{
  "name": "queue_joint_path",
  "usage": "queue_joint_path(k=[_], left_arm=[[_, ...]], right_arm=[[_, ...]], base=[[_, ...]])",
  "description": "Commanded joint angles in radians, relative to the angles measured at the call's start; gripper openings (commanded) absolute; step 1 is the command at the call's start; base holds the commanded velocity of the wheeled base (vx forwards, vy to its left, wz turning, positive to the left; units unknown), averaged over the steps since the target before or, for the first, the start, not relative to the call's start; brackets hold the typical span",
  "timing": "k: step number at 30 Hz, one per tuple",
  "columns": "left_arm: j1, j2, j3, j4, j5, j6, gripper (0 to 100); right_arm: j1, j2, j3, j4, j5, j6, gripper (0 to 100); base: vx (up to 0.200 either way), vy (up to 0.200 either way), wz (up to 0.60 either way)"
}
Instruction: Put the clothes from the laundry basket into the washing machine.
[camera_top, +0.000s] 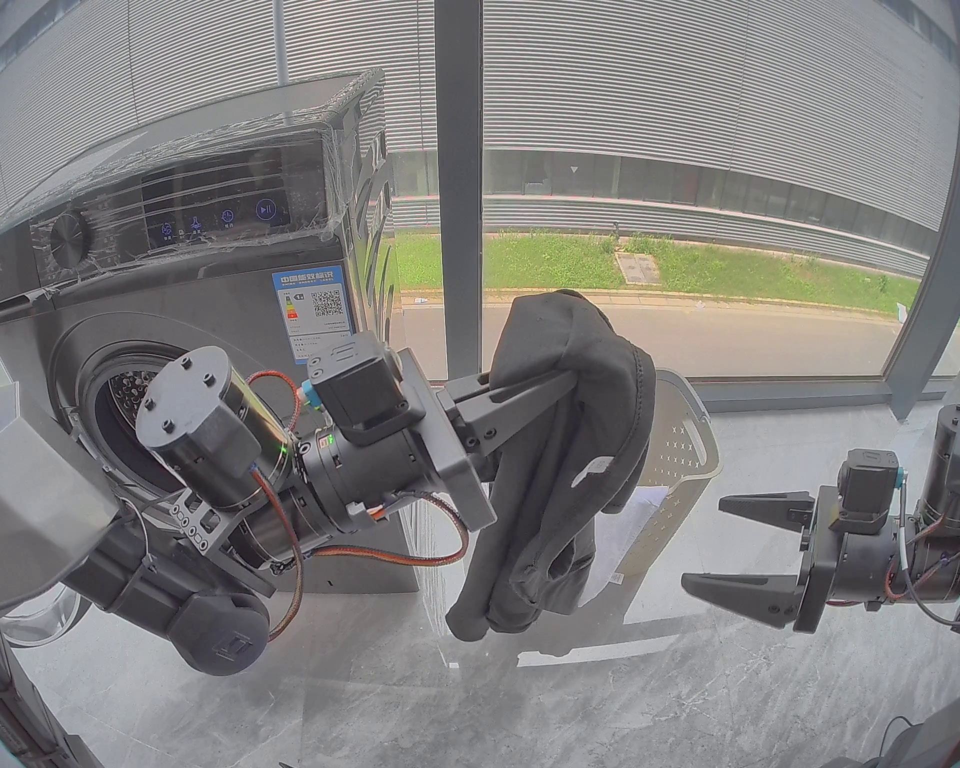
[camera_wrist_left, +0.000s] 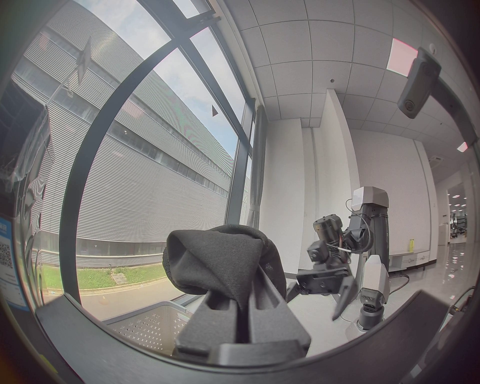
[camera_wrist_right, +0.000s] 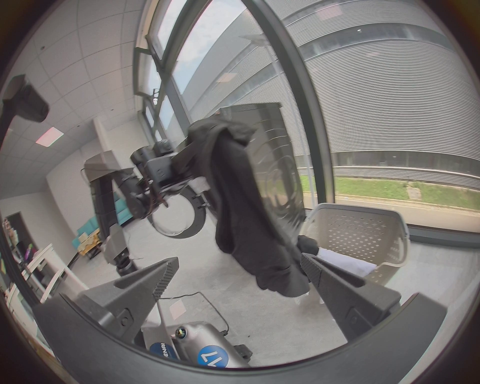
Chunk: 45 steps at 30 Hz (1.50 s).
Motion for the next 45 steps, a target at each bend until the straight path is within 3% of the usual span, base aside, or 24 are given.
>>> queue_joint_path(k=[1,6,7,9,15,34,40,45], left_arm=[[-0.003,0.013,-0.056,0.023,0.014,-0.001,0],[-0.003,0.01,-0.066,0.034,0.029,-0.001,0],[-0.003,0.009,-0.066,0.032,0.031,-0.001,0],[-0.003,0.007,-0.066,0.032,0.031,-0.001,0],[-0.003,0.01,-0.066,0.032,0.032,-0.001,0],[-0.005,0.033,-0.075,0.031,0.032,-0.001,0],[-0.006,0.033,-0.079,0.032,0.032,-0.001,0],[-0.006,0.032,-0.079,0.032,0.035,-0.001,0]], right_arm=[[0.073,0.063,-0.005,0.0,0.022,-0.023,100],[0.084,0.143,-0.047,0.0,0.013,-0.025,100],[0.084,0.192,-0.083,0.0,-0.019,-0.023,100],[0.084,0.232,-0.114,-0.003,-0.042,-0.02,100],[0.095,0.306,-0.177,-0.032,-0.045,-0.019,100],[0.23,0.365,-0.255,-0.038,-0.042,-0.016,100],[0.239,0.462,-0.356,-0.04,-0.045,-0.011,100],[0.239,0.497,-0.392,-0.04,-0.085,0.003,100]], base=[[0.0,0.0,0.0],[0.0,0.0,0.0],[0.0,0.0,0.0],[0.0,0.0,0.0],[0.0,0.0,0.0],[0.0,0.0,0.0],[0.0,0.0,0.0],[0.0,0.0,0.0]])
